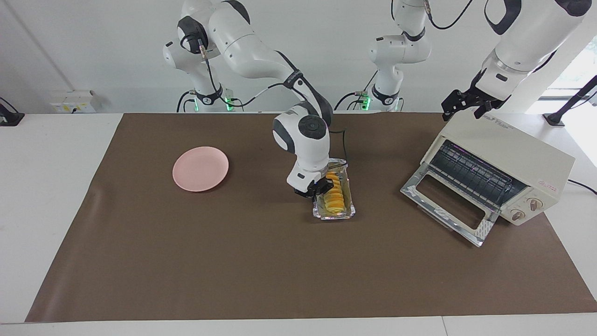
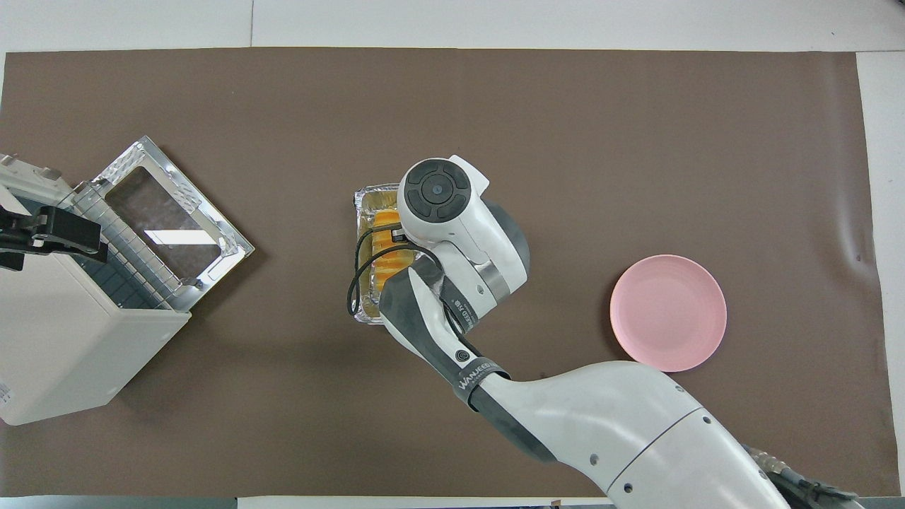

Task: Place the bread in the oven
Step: 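Slide the foil tray with the right gripper toward the toaster oven, then release the tray and withdraw the right gripper while the left gripper reaches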

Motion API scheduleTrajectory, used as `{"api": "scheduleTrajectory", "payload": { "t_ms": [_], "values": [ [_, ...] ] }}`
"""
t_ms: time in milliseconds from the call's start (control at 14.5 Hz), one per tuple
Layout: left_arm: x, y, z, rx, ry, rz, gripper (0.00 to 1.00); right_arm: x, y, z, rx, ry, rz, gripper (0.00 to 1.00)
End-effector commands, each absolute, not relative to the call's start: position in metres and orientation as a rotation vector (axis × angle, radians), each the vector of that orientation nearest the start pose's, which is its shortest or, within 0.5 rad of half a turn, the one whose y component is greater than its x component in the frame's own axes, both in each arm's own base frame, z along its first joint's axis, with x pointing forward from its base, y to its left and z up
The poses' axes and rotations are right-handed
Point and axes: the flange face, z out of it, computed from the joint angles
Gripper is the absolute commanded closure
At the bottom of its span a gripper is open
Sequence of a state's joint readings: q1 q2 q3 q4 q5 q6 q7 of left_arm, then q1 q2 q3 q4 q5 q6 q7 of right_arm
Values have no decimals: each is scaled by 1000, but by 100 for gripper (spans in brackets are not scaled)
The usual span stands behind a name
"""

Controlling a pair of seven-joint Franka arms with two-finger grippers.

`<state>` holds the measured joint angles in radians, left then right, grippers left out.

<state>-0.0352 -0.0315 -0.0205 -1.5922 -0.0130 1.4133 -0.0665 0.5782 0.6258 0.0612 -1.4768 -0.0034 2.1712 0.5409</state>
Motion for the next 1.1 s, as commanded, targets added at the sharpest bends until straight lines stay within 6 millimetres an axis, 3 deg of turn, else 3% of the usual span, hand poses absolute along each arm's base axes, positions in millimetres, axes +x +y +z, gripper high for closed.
{"api": "scheduleTrajectory", "payload": {
  "t_ms": [0,138,207,276,345,483,621,690,759,897,966,1034],
  "values": [
    [519,-27,620,-3147,-17,224,0,579,416,349,-3083,1,-45,0],
    [519,-31,620,-3147,-12,217,0,598,392,402,-3123,55,23,0],
    [519,-31,620,-3147,-10,214,0,613,364,429,-3131,95,40,0],
    [519,-32,621,-3147,-14,212,0,622,334,456,-3123,94,12,0],
    [519,-38,620,-3146,7,214,0,632,288,489,-3115,61,-31,0],
    [519,-49,621,-3152,30,206,0,640,220,528,-3121,-46,-50,0],
    [522,-98,624,-3157,81,94,0,646,148,555,-3126,-95,-60,0],
    [522,-132,623,-3169,82,1,0,644,115,566,-3130,-101,-49,0],
    [521,-185,616,-3184,94,-66,0,636,83,576,-3134,-140,-12,0],
    [536,-249,585,-3248,-1,-72,0,618,36,583,-3136,-165,41,0],
    [544,-266,564,-3277,-16,-36,0,609,18,584,-3133,-153,57,0],
    [548,-297,535,-3285,-10,-4,0,600,6,586,-3132,-165,65,0]
  ]
}}
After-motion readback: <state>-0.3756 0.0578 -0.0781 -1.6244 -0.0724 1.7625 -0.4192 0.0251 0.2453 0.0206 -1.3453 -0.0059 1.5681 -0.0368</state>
